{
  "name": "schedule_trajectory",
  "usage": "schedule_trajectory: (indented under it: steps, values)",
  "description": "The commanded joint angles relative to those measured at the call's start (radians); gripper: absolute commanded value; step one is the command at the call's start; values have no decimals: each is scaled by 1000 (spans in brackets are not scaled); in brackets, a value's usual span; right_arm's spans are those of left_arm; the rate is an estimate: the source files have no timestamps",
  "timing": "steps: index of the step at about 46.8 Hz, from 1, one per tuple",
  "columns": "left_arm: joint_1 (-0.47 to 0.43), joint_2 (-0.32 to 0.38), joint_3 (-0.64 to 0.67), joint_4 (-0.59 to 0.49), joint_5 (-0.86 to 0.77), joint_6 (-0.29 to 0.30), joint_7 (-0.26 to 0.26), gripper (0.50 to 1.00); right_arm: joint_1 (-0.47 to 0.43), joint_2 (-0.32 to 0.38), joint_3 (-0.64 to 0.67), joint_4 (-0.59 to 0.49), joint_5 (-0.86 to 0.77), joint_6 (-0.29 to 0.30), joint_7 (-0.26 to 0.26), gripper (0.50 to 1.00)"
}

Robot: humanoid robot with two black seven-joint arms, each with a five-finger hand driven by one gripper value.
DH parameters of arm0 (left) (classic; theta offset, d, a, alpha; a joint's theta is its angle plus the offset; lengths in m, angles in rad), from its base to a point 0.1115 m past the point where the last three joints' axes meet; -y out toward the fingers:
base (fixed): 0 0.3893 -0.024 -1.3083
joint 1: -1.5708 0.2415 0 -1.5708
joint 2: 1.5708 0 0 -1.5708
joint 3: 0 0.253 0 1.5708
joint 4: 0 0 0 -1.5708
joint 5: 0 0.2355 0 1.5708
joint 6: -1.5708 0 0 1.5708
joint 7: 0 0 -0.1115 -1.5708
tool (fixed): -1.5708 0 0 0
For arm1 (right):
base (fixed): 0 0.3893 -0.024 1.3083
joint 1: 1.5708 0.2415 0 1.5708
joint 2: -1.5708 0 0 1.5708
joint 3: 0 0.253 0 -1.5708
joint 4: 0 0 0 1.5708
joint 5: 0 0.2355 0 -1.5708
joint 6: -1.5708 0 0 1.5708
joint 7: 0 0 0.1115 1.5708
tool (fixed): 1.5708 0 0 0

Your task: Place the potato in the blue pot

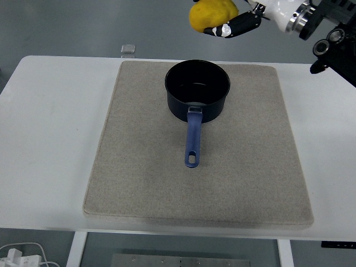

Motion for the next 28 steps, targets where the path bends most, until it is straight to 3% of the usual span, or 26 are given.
schedule_trajectory:
  steps: [1,8,15,28]
  values:
    - [0,0,0,-1,0,0,0,999,5,66,0,-47,0,0,0,500]
    - [4,0,0,-1,0,0,0,999,3,173,0,-121,-2,-7,3,500]
    - [11,0,0,4,0,2,0,999,-11,233,-2,-159,-4,-10,9,500]
    - [14,0,0,7,-1,2,0,999,-67,267,-2,-220,-4,-43,23,500]
